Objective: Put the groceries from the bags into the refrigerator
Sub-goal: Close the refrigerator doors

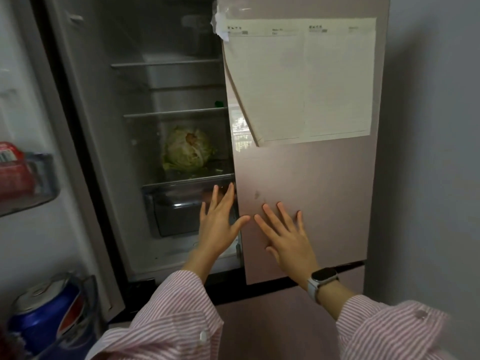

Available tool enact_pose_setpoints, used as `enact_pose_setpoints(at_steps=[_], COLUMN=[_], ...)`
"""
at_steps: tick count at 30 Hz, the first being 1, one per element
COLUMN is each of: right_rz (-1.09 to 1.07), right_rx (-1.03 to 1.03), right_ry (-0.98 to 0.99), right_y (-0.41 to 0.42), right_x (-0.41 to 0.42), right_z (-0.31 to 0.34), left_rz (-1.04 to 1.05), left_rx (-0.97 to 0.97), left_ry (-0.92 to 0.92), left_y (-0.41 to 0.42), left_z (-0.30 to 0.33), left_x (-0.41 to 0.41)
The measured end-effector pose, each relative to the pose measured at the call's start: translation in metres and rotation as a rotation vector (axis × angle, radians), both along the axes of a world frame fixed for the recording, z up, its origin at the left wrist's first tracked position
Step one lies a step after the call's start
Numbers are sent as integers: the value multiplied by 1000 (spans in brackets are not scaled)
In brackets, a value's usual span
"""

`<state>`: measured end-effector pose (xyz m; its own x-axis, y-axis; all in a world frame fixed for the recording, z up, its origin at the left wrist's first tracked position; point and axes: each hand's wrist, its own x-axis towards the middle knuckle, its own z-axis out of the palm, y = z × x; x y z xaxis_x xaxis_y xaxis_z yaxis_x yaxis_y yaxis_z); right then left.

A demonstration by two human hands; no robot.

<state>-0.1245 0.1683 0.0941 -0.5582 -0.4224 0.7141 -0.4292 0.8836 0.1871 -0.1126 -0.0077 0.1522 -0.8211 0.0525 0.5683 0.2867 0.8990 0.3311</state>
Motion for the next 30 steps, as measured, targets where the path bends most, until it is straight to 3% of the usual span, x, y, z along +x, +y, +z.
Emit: enact_pose_setpoints(at_steps=[4, 9, 14, 17, 22, 25, 30], right_rz=[28, 274, 598, 803, 1052, 1065, 1035], right_rx=[-37, -357, -563, -537, -373, -242, -226], right_ry=[-20, -115, -239, -266, -148, -140, -175], right_y=[-2, -13, -54, -105, -207, -245, -241], right_x=[4, 37, 99, 133, 197, 230, 234], right_z=[3, -15, -37, -19, 20, 15, -1], left_rz=[28, 143, 266, 354, 554, 695, 785], left_rx=[30, 247, 118, 21, -91, -66, -38], left_ry=[-6, 203, 364, 425, 554, 543, 502], left_y=[5, 11, -29, -63, -119, -147, -171], left_z=[0, -24, -49, -45, -35, -37, -44], left_x=[5, 61, 160, 220, 307, 342, 361])
